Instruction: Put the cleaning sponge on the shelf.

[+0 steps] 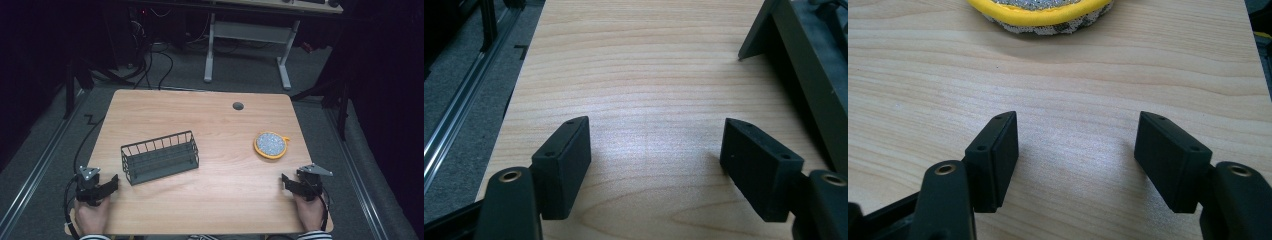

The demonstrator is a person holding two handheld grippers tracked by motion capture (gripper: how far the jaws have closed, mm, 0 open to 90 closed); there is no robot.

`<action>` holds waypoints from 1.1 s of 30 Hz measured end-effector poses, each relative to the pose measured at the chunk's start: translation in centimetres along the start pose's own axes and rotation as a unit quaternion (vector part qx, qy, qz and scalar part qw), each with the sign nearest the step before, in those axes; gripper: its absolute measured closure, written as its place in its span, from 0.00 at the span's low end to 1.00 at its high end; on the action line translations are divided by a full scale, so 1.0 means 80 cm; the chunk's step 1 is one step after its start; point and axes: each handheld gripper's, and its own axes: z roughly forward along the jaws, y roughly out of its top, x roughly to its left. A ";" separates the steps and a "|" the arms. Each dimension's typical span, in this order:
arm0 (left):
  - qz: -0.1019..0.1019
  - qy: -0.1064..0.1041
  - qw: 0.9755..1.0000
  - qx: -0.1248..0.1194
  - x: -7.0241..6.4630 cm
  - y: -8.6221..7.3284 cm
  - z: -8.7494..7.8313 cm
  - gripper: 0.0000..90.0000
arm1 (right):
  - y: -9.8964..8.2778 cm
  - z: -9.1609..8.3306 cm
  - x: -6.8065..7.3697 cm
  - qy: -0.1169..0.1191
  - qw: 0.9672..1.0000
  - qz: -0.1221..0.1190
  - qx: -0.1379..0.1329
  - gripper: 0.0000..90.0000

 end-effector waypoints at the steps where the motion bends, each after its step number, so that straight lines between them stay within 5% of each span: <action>1: 0.001 -0.001 1.000 0.000 0.000 0.000 0.000 0.32 | 0.000 0.000 0.000 0.000 1.000 0.000 0.000 0.38; 18: 0.010 -0.012 1.000 0.003 -0.002 0.002 0.002 0.28 | 0.000 0.000 0.000 0.001 1.000 0.000 0.000 0.38; 33: -0.017 -0.040 0.999 -0.008 -0.001 0.010 -0.015 0.36 | 0.000 0.000 0.000 0.001 1.000 0.000 0.001 0.37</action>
